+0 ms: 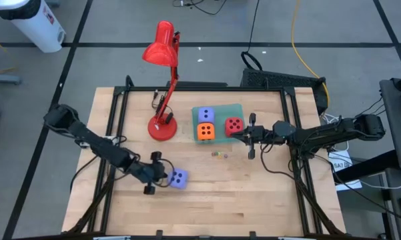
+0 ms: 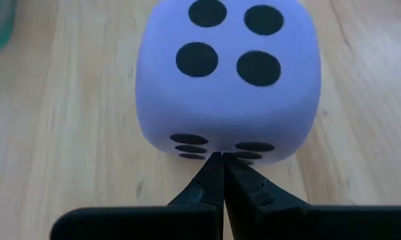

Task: Pick & Place Dice
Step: Put the large purple dice into the bin

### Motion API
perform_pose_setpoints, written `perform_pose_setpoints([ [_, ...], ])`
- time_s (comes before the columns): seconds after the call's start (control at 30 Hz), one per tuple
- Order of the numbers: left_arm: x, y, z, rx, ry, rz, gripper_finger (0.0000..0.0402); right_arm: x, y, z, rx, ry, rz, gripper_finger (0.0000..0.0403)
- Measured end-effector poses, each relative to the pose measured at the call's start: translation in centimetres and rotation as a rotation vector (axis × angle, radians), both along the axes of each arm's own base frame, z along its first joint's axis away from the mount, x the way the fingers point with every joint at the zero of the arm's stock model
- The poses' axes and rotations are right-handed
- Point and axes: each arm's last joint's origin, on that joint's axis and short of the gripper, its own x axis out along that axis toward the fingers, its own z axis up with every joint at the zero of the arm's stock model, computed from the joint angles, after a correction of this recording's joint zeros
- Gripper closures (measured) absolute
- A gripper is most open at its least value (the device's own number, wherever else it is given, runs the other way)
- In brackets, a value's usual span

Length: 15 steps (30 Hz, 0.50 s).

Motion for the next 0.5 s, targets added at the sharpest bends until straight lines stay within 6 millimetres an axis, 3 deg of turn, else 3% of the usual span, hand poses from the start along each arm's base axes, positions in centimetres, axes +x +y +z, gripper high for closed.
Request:
perform_pose_setpoints([
  [0.3,3.8,-0.1,0.6,0.076,-0.008,-0.045,0.0396,0.0,0.0,0.0,0.015,-0.003,0.001,0.0399],
  [0.5,4.8,-0.1,0.4,0.042,-0.013,-0.105,0.0396,0.0,-0.1,-0.1,-0.004,0.013,-0.025,0.0399],
])
